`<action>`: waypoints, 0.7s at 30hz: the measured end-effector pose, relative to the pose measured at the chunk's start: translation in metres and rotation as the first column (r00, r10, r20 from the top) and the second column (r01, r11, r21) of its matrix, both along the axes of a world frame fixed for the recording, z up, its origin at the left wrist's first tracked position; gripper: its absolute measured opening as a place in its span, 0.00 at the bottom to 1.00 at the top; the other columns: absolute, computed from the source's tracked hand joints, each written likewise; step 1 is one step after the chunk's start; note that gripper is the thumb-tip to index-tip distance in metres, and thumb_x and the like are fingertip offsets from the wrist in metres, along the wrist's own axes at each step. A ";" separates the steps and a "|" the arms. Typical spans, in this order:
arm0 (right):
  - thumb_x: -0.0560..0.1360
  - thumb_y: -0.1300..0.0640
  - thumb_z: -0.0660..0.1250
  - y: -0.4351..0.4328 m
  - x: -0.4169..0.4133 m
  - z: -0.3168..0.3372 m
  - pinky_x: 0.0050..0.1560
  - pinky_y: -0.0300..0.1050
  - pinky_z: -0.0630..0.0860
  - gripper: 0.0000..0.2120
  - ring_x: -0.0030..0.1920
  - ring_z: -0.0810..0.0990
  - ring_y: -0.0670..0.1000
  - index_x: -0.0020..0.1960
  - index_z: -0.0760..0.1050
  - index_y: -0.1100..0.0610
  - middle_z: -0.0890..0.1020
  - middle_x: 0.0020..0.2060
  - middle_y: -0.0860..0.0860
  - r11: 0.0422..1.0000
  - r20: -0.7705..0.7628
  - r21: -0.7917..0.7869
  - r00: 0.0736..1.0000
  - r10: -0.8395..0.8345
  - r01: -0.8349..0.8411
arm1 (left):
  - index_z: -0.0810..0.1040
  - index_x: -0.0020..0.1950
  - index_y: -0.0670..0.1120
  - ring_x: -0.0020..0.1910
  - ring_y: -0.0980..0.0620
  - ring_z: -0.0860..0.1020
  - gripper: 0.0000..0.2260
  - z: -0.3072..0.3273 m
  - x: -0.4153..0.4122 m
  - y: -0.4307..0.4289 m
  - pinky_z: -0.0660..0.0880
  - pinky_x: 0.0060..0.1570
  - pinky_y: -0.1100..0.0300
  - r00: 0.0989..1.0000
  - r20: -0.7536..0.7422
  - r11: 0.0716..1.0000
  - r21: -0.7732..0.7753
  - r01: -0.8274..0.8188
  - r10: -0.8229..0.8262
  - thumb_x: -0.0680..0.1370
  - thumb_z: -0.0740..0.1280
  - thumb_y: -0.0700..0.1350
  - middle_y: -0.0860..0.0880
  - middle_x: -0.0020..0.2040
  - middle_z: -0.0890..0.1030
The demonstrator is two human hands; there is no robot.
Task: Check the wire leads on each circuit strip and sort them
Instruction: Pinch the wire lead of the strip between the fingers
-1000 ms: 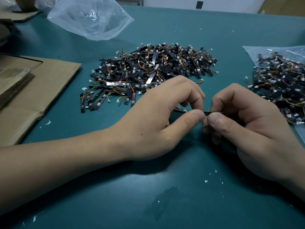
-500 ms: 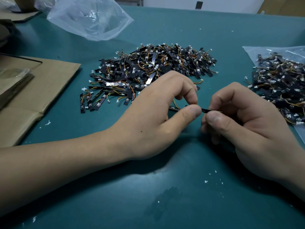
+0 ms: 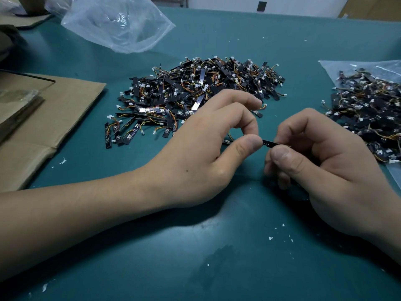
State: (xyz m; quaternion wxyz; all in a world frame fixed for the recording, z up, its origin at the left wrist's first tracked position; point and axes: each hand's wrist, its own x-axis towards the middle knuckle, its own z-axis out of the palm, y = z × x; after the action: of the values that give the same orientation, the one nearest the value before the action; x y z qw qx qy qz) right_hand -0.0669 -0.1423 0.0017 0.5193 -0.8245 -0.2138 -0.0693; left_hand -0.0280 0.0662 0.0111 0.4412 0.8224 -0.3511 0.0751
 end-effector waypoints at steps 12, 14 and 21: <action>0.79 0.50 0.66 -0.003 0.002 -0.001 0.32 0.39 0.76 0.05 0.30 0.79 0.50 0.49 0.73 0.51 0.84 0.36 0.53 0.999 -0.046 0.020 0.998 0.030 -0.029 | 0.76 0.49 0.47 0.66 0.58 0.74 0.03 0.001 0.000 0.000 0.66 0.59 0.68 1.000 -0.023 1.000 -0.010 0.014 -0.014 0.82 0.67 0.43 0.50 0.65 0.77; 0.79 0.51 0.67 -0.002 0.002 -0.001 0.33 0.38 0.76 0.04 0.30 0.79 0.50 0.49 0.73 0.51 0.84 0.37 0.53 0.999 -0.046 0.022 0.998 0.042 -0.041 | 0.76 0.48 0.46 0.64 0.58 0.75 0.03 0.001 0.001 0.000 0.67 0.58 0.68 1.000 -0.023 1.000 -0.004 0.016 -0.016 0.82 0.67 0.42 0.50 0.63 0.78; 0.78 0.44 0.64 -0.001 0.001 0.002 0.29 0.33 0.65 0.13 0.27 0.68 0.43 0.41 0.71 0.50 0.74 0.27 0.48 0.988 0.025 -0.140 0.998 -0.056 0.059 | 0.79 0.48 0.47 0.54 0.54 0.79 0.02 0.001 -0.001 0.000 0.69 0.55 0.64 0.995 0.033 0.993 -0.072 -0.091 0.094 0.80 0.70 0.43 0.52 0.50 0.82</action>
State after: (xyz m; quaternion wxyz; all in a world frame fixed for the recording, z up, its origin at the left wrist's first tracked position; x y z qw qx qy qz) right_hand -0.0656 -0.1438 0.0039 0.4555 -0.8641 -0.1995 -0.0776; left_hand -0.0287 0.0665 0.0118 0.4594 0.8203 -0.3178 0.1226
